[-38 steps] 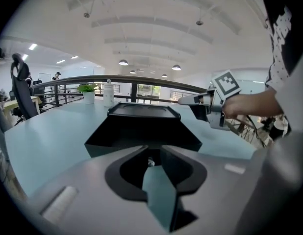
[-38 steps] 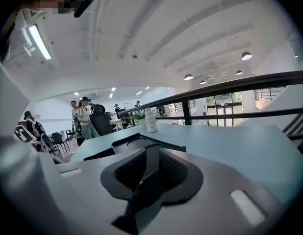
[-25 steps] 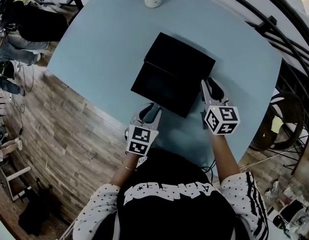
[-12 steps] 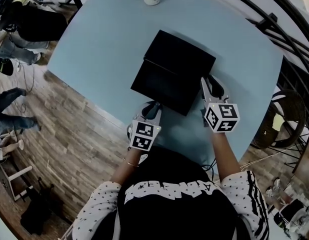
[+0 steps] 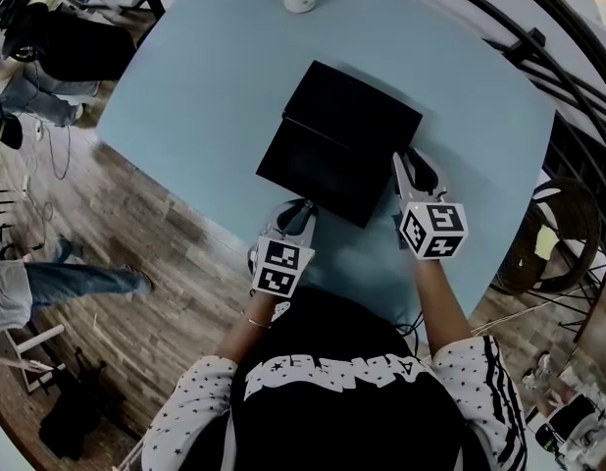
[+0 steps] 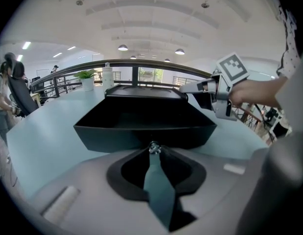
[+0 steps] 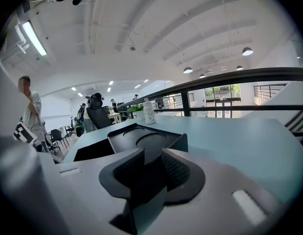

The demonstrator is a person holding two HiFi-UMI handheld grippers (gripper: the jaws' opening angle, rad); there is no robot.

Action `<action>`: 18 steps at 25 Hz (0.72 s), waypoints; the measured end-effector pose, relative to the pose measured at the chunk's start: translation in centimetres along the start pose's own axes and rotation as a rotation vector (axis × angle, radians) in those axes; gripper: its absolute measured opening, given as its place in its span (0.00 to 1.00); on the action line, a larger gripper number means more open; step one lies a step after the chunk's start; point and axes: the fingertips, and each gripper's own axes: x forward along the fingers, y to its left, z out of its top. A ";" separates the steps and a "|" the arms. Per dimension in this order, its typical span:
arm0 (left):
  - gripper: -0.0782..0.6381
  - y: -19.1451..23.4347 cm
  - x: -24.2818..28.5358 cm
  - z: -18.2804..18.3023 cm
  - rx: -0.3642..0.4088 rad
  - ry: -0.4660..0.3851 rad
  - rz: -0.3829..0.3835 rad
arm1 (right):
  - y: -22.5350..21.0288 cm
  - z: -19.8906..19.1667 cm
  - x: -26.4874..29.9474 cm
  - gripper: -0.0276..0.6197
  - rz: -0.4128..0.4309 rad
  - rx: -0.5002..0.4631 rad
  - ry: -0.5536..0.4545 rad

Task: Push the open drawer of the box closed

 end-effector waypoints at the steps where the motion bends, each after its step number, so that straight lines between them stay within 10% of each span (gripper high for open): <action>1: 0.11 -0.1 -0.1 0.1 -0.001 -0.002 0.000 | 0.0 0.0 0.0 0.18 0.001 0.003 -0.001; 18: 0.11 -0.2 -0.2 0.7 -0.018 -0.004 0.003 | -0.2 -0.1 -0.2 0.19 0.017 -0.007 -0.002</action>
